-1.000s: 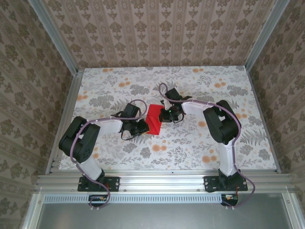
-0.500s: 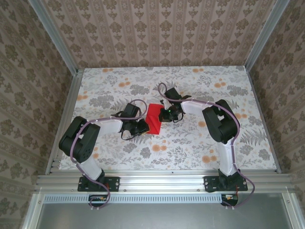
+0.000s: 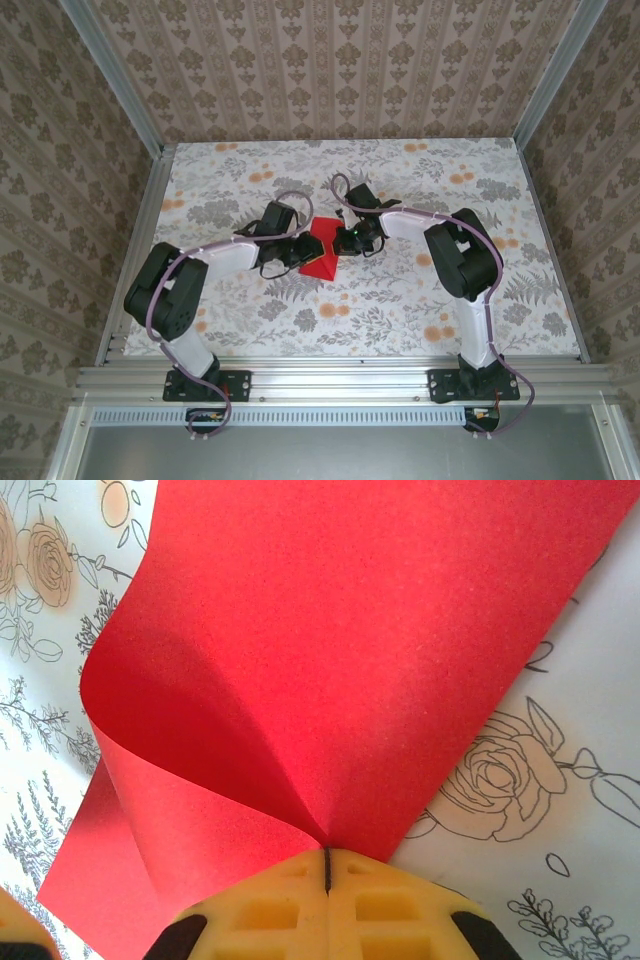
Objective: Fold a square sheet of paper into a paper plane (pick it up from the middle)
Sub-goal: Fold the triangle a second time at the center of the table.
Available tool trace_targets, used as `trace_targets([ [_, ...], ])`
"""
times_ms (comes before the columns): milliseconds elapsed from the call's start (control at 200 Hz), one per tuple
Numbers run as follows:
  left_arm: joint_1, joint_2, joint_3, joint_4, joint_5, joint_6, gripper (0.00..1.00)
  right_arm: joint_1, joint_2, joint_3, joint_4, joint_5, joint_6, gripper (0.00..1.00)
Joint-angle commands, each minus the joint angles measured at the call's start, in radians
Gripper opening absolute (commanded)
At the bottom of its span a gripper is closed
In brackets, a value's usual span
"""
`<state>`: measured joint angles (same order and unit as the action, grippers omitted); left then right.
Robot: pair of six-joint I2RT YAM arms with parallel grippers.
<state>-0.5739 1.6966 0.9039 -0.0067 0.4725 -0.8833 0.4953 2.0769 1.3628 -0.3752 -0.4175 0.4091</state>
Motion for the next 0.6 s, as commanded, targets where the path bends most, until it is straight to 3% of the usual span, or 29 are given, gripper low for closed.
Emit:
trace_targets([
  [0, 0.0, 0.044, 0.039, 0.03, 0.023, -0.017, 0.19, 0.004, 0.041, 0.007, -0.064, 0.058, -0.025, 0.06],
  [595, -0.001, 0.118, 0.072, 0.0, -0.002, 0.003, 0.17, 0.003, 0.048, 0.013, -0.07, 0.06, -0.022, 0.07],
])
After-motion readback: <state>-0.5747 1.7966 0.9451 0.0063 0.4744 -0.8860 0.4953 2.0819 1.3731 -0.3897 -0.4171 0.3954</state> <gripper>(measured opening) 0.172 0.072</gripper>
